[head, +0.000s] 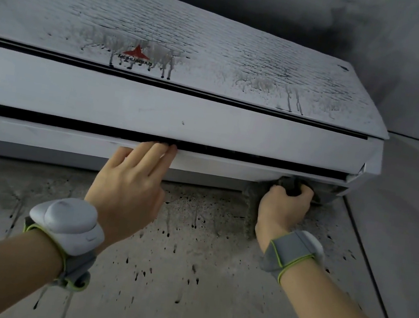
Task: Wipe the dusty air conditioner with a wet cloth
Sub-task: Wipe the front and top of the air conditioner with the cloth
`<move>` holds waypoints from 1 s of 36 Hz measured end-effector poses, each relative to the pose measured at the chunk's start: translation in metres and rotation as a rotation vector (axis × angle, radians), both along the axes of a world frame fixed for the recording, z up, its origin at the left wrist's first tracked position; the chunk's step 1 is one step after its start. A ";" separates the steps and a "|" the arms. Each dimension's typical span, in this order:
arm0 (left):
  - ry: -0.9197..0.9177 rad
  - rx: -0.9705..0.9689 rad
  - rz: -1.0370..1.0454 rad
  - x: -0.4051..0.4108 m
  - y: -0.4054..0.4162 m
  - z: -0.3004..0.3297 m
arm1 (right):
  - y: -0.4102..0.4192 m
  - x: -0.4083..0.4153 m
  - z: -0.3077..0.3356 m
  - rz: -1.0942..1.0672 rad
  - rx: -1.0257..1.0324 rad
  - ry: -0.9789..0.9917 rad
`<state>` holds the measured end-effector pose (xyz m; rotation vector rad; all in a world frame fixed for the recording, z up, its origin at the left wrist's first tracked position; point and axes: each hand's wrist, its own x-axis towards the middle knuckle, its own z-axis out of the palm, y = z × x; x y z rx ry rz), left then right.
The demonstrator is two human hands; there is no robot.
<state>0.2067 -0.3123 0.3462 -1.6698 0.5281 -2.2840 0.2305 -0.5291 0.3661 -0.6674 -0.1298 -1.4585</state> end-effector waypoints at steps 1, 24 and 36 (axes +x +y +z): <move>-0.004 0.003 -0.002 0.001 0.000 0.000 | 0.000 0.000 -0.003 -0.005 -0.016 -0.010; -0.055 0.018 -0.062 0.004 -0.001 0.000 | -0.008 -0.009 0.009 0.047 0.101 0.088; -0.014 0.028 -0.004 0.003 0.002 0.000 | -0.081 -0.004 0.009 -0.172 0.151 0.157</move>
